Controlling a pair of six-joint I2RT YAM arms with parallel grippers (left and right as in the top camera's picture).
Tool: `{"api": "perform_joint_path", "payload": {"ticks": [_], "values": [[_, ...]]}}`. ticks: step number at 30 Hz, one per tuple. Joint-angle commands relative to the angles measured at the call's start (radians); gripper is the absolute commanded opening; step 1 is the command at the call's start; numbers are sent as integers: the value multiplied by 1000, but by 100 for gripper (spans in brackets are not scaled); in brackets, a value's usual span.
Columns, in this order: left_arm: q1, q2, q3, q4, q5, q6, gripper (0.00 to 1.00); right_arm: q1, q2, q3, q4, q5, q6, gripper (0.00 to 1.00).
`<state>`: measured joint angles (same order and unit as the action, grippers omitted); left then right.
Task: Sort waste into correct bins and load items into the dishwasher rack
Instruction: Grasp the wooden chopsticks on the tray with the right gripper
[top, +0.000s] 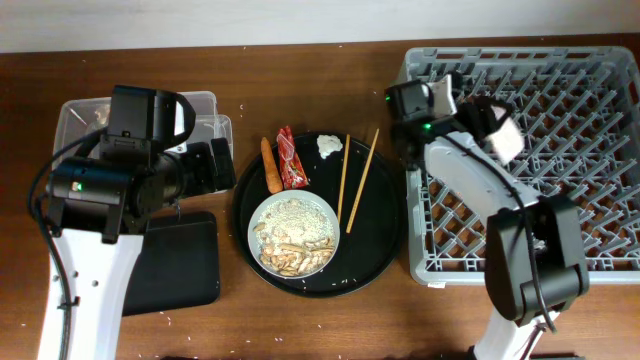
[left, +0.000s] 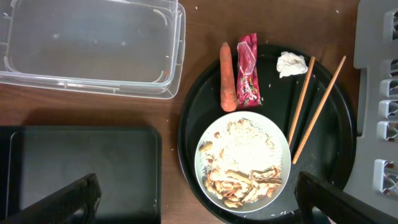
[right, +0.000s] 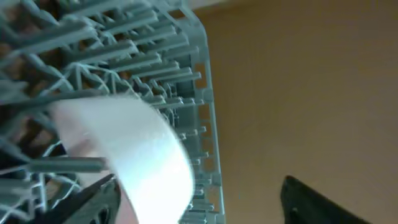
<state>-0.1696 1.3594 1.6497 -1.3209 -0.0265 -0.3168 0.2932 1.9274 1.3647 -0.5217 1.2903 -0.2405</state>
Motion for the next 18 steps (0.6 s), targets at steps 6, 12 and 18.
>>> {"api": "perform_joint_path", "payload": {"ticks": [6, 12, 18], "values": [[2, -4, 12, -1, 4, -5, 99, 220, -243, 9, -82, -360, 109, 93], [2, -4, 12, -1, 4, -5, 99, 221, -207, 8, -259, -1299, 783, 45], [2, -4, 12, -1, 4, -5, 99, 159, 93, 8, -236, -1296, 956, 39]]}}
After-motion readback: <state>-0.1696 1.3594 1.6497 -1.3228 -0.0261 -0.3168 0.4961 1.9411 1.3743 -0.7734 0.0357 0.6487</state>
